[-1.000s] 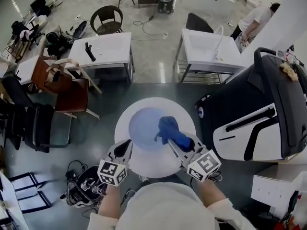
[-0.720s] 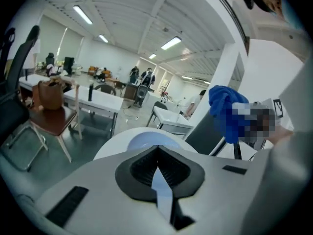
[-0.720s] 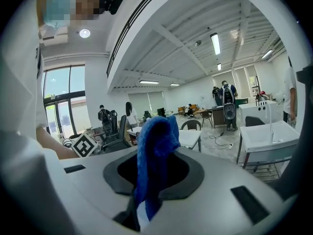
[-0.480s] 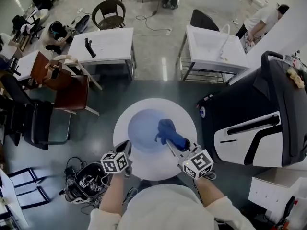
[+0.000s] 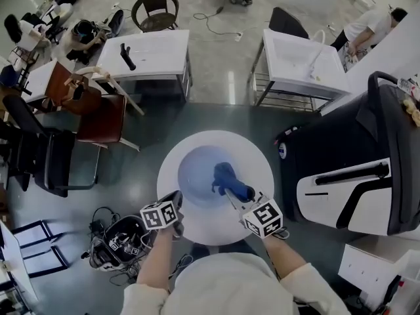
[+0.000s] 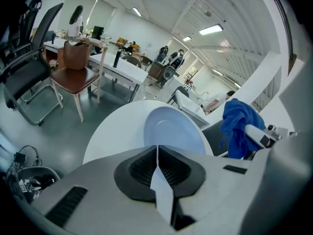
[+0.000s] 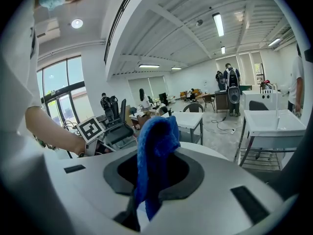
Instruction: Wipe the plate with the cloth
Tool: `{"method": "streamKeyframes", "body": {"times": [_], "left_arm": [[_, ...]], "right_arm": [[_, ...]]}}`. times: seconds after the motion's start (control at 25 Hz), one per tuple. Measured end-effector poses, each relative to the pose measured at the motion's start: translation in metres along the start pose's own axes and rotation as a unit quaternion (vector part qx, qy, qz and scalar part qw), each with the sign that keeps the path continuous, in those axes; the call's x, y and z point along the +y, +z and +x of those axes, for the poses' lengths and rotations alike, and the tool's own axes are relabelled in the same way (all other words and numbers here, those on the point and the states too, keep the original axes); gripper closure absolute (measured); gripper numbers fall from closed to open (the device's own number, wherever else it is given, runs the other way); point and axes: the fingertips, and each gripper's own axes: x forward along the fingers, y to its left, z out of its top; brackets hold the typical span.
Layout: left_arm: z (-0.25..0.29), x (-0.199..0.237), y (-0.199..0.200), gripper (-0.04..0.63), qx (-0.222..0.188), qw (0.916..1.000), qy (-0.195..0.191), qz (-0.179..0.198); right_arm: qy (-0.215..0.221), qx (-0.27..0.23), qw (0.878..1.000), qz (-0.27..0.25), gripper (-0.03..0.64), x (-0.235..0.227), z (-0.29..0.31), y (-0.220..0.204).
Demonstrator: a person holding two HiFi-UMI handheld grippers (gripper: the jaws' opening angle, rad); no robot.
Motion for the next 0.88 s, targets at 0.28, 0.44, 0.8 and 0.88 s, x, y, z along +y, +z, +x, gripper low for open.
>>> {"method": "streamKeyframes", "body": {"times": [0.28, 0.44, 0.8, 0.88], "left_arm": [[0.008, 0.004, -0.007, 0.475, 0.015, 0.9995, -0.006, -0.028], [0.015, 0.005, -0.011, 0.368, 0.026, 0.9991, -0.011, -0.033], [0.046, 0.01, -0.017, 0.356, 0.049, 0.9969, -0.018, -0.059], [0.051, 0.01, -0.017, 0.356, 0.049, 0.9962, -0.019, -0.069]], "right_arm": [[0.0, 0.028, 1.0, 0.009, 0.523, -0.004, 0.012, -0.019], [0.001, 0.032, 0.999, 0.011, 0.523, 0.0, 0.013, -0.022], [-0.001, 0.042, 0.999, 0.014, 0.523, -0.002, 0.013, -0.031], [-0.002, 0.044, 0.999, 0.015, 0.523, -0.003, 0.012, -0.032]]}}
